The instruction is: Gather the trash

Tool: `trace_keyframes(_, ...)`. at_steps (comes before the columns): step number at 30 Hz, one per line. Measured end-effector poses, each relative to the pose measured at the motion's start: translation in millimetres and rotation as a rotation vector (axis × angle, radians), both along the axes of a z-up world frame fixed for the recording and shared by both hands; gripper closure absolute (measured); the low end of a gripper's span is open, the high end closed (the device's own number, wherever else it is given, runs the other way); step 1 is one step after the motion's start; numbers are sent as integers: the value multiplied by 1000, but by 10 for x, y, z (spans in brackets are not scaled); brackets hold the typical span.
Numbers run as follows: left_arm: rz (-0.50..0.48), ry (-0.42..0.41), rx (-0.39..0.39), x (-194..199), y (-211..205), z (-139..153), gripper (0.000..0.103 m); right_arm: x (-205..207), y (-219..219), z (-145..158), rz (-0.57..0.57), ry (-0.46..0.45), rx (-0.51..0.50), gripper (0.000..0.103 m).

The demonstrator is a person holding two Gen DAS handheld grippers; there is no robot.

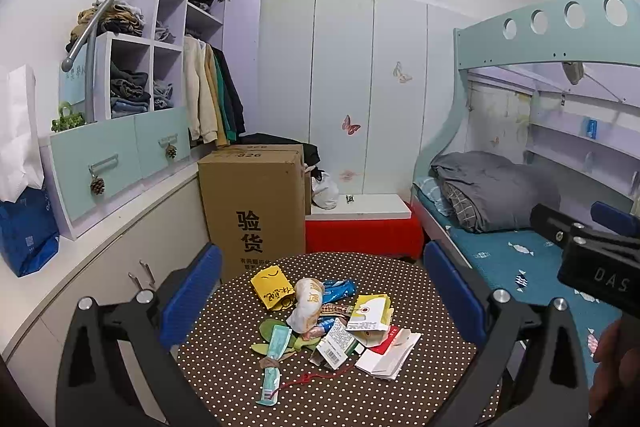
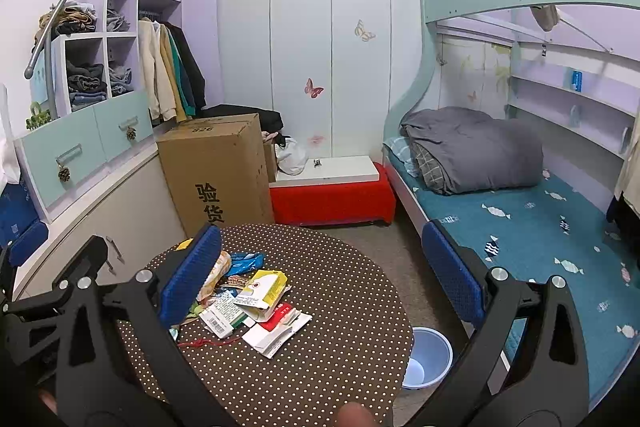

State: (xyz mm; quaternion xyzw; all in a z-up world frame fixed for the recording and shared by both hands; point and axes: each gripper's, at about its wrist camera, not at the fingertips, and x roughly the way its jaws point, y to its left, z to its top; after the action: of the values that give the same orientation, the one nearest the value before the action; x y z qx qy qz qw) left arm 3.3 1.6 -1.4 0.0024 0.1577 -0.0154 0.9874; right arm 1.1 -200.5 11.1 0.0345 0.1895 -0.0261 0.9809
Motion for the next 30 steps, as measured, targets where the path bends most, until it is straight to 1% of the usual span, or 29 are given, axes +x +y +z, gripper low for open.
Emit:
trace_keyframes(9, -8, -4, 15, -7, -7, -10, 4, -4, 11, -9, 0, 0, 0, 5)
trace_keyframes(30, -4, -6, 15, -8, -27, -33, 4, 30, 59, -51, 6, 10, -5, 5)
